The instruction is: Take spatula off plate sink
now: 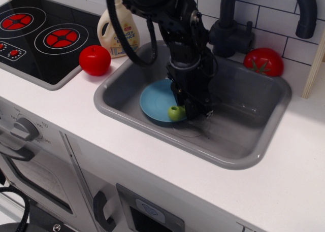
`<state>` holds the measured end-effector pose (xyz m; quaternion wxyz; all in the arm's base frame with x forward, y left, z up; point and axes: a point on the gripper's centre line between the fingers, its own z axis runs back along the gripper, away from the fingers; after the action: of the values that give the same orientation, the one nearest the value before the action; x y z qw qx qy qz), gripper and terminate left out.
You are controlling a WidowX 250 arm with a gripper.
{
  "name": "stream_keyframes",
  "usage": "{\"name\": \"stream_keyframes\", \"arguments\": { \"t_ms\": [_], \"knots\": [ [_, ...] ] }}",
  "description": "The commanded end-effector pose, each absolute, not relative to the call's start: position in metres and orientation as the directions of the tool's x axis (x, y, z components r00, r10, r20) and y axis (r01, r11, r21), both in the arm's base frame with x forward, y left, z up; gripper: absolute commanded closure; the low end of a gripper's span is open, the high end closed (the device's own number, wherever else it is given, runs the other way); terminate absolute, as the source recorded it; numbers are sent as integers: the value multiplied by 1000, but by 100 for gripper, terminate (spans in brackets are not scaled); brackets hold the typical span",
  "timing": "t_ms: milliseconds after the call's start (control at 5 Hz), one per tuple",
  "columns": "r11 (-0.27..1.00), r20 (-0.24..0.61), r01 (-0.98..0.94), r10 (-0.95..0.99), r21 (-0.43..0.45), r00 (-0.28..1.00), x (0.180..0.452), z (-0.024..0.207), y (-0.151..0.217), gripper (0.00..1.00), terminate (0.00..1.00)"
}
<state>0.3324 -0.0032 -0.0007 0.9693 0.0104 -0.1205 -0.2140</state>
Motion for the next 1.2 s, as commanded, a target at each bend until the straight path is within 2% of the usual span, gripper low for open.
{"name": "stream_keyframes", "arguments": {
  "t_ms": [0,200,400,1000],
  "knots": [
    [962,377,256,-272,93,886,338,51,-24,100,0],
    [974,364,223,-219,32,905,332,46,-44,100,0],
    [977,328,211,-201,5,923,327,30,-62,100,0],
    [984,285,178,-176,22,942,314,-6,-82,100,0]
  ]
}}
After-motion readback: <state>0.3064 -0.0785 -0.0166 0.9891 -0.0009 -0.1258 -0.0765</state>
